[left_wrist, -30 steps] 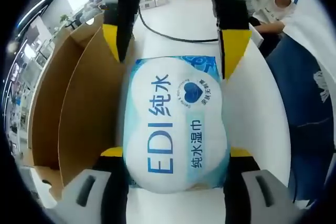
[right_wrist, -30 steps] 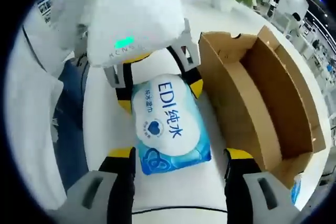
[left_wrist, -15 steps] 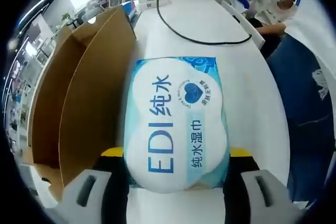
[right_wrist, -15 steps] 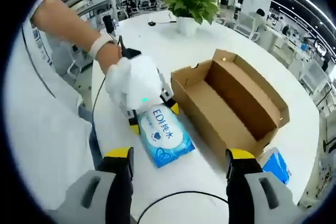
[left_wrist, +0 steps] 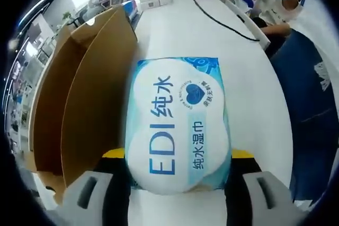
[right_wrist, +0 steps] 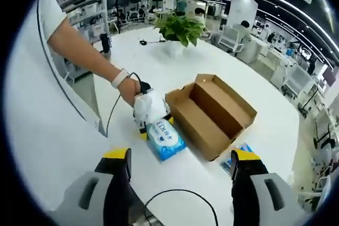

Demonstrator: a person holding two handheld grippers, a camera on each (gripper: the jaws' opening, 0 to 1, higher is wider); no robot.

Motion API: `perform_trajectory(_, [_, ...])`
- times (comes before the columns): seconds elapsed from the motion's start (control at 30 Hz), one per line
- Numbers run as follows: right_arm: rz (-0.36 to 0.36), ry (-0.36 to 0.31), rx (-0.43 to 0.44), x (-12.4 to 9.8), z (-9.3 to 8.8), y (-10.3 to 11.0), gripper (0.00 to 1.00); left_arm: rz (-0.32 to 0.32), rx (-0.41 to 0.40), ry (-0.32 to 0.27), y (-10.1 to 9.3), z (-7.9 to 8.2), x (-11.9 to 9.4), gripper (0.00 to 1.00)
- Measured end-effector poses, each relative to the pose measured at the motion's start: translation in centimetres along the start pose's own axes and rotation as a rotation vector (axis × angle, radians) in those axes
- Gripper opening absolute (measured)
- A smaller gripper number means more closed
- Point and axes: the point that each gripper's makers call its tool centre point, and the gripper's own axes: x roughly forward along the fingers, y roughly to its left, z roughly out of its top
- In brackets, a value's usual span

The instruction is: Operate the shoe box by opening the lid, removing the specified soft item, and placing it in the target area until the item is outside and the box remains undamaged.

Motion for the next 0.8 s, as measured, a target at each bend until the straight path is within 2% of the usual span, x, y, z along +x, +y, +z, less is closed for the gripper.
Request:
perform_trajectory(0.03, [-0.002, -0.016, 0.005, -0.7, 0.3, -0.1, 0.78, 0.001, -0.003, -0.001, 0.0, 0.2, 0.1, 0.72])
perform_trajectory(0.07, [0.015, -0.058, 0.053, -1.5, 1.0, 0.3, 0.78, 0.002, -0.006, -0.002, 0.0, 0.5, 0.3, 0.72])
perform_trajectory(0.13, [0.022, -0.126, 0.09, -2.9, 2.0, 0.4, 0.78, 0.002, -0.006, -0.002, -0.1, 1.1, 0.5, 0.72])
perform_trajectory(0.2, [0.014, -0.11, 0.092, -4.1, 1.7, 0.5, 0.79, 0.002, -0.002, -0.002, -0.2, 1.8, 0.8, 0.72])
perform_trajectory(0.27, [-0.01, -0.114, 0.068, -5.2, 1.6, 0.5, 0.79, 0.002, 0.001, -0.002, -0.2, 2.3, 1.0, 0.72])
perform_trajectory(0.4, [-0.02, -0.135, 0.08, -6.7, 1.6, 0.5, 0.79, 0.002, 0.014, 0.0, -0.4, 3.9, 1.6, 0.72])
perform_trajectory(0.63, [-0.03, -0.139, 0.093, -7.5, 0.2, 0.4, 0.79, 0.003, 0.038, 0.002, -0.9, 7.4, 2.8, 0.72])
perform_trajectory(0.8, [-0.05, -0.129, 0.1, -8.7, -1.2, -0.5, 0.79, 0.003, 0.039, 0.003, -0.9, 9.7, 3.9, 0.72])
